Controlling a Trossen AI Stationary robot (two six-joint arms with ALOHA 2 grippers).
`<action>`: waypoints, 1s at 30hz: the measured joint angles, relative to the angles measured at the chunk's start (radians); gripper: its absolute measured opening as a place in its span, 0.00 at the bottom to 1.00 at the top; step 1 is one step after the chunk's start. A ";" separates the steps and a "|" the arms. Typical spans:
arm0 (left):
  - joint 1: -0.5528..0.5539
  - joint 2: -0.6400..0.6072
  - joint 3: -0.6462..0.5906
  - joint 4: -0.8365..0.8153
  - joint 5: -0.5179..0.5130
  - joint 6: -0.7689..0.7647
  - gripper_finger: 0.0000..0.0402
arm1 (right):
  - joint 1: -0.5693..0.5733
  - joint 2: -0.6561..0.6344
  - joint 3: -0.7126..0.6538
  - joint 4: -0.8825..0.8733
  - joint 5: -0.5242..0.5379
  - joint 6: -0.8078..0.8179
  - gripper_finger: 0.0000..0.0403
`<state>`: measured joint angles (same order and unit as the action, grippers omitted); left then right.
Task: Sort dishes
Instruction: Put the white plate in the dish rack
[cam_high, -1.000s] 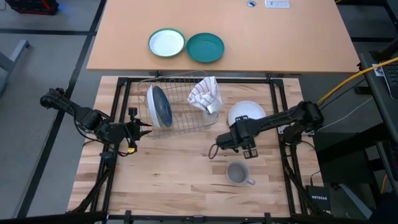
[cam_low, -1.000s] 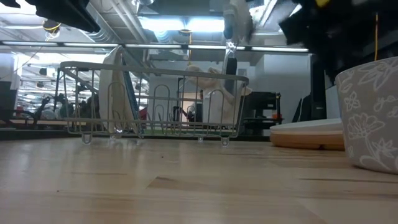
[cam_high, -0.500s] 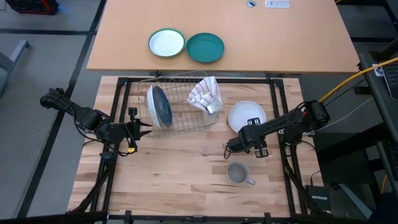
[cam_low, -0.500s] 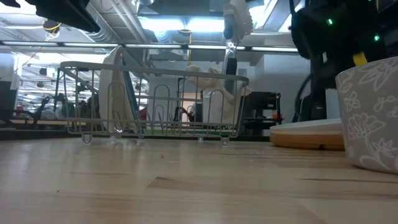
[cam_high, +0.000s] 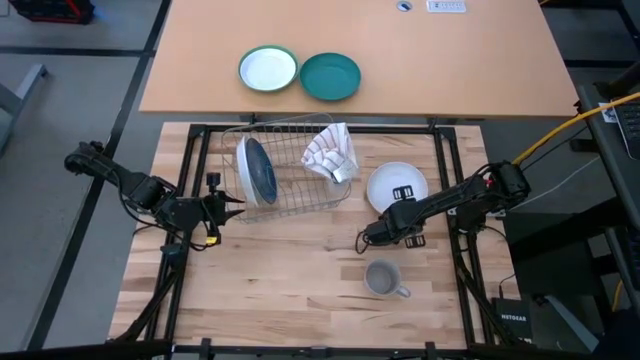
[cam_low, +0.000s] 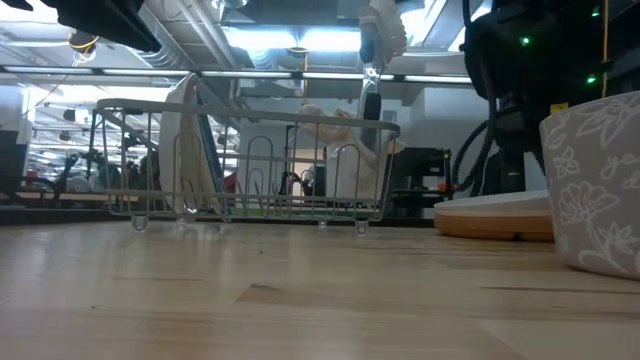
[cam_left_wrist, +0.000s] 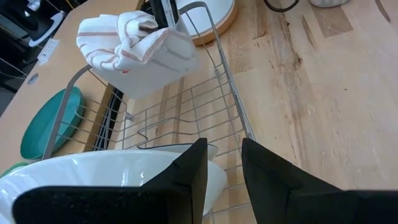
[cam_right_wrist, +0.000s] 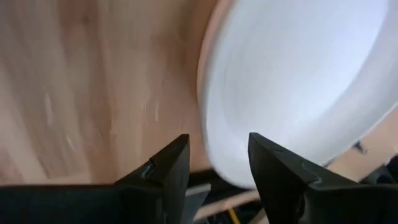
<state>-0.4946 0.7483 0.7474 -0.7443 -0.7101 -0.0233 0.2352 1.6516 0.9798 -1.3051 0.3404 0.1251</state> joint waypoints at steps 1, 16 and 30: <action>0.000 0.000 0.000 0.000 0.000 -0.001 0.22 | 0.000 0.000 0.000 0.016 0.000 -0.009 0.42; 0.000 0.000 0.000 -0.001 0.000 -0.003 0.22 | 0.000 0.001 -0.044 0.109 -0.019 -0.025 0.38; 0.000 0.000 0.000 0.001 0.000 -0.003 0.22 | 0.000 0.001 -0.050 0.101 -0.020 0.007 0.08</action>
<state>-0.4946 0.7486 0.7472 -0.7437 -0.7101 -0.0265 0.2349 1.6527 0.9296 -1.2040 0.3204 0.1319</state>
